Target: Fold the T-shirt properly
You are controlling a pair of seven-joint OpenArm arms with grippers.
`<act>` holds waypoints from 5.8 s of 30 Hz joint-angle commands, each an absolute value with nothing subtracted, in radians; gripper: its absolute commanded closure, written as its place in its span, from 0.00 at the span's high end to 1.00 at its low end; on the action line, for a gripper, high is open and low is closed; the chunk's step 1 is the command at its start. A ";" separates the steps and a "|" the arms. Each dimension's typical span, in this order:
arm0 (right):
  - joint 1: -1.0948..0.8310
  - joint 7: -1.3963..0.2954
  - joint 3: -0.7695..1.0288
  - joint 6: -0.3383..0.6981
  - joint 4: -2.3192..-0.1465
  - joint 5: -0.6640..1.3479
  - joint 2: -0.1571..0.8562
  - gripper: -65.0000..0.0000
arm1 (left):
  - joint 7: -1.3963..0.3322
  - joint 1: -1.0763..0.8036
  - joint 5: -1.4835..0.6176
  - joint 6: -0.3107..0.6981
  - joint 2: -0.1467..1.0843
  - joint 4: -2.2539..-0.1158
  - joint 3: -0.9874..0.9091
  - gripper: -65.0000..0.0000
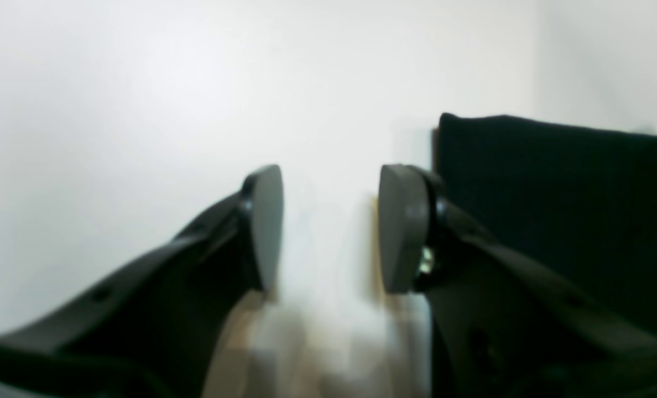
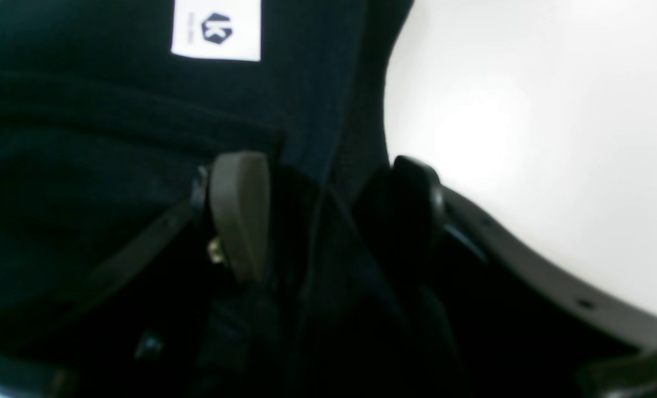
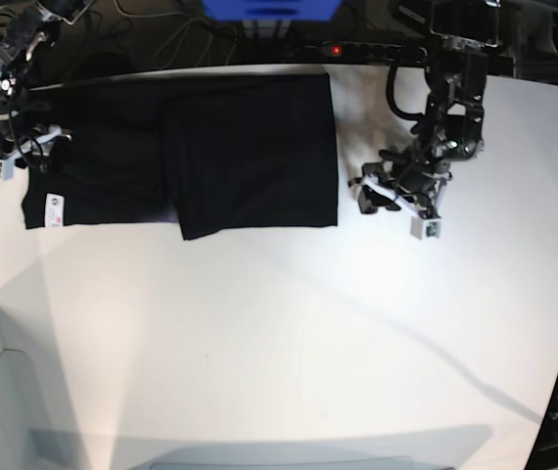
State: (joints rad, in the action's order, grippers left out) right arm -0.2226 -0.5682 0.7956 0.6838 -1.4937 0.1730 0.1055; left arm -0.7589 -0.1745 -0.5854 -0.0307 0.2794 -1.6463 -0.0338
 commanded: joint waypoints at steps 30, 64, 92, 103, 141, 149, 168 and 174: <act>-0.243 -0.593 0.673 0.698 -1.925 0.174 -0.054 0.00 | -0.753 -0.171 -0.590 -0.030 0.185 -1.569 -0.030 0.43; -0.239 -0.590 -0.231 0.698 -1.801 0.171 -0.122 0.00 | -0.754 -0.349 -0.596 -0.031 0.232 -1.776 -0.243 0.43; -0.225 -0.593 -0.145 0.698 -1.968 0.174 -0.028 0.57 | -0.754 -0.397 -0.598 -0.030 0.295 -1.779 -0.298 0.43; -0.305 -0.582 -0.334 0.698 -1.900 0.173 0.122 0.57 | -0.754 -0.390 -0.598 -0.030 0.294 -1.784 -0.343 0.43; -0.205 -0.581 -0.352 0.698 -1.966 0.174 0.288 0.57 | -0.754 -0.542 -0.596 -0.030 0.048 -1.980 -0.420 0.66; -0.191 -0.587 -0.220 0.698 -1.914 0.170 0.236 0.57 | -0.742 -0.414 -0.598 -0.038 0.041 -1.765 -0.180 0.66; -0.157 -0.590 -0.005 0.698 -1.827 0.170 0.231 0.57 | -0.774 -0.018 -0.599 -0.038 -0.022 -1.561 -0.031 0.66; -0.163 -0.590 0.012 0.698 -1.827 0.171 0.231 0.57 | -0.903 -0.117 -0.599 -0.038 0.022 -1.788 -0.054 0.66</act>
State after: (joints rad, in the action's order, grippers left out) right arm -0.1696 -0.6167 0.0071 0.6842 -1.8099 0.1551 0.2237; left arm -0.9134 -0.1204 -0.5983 -0.0383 0.0170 -1.7721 -0.0456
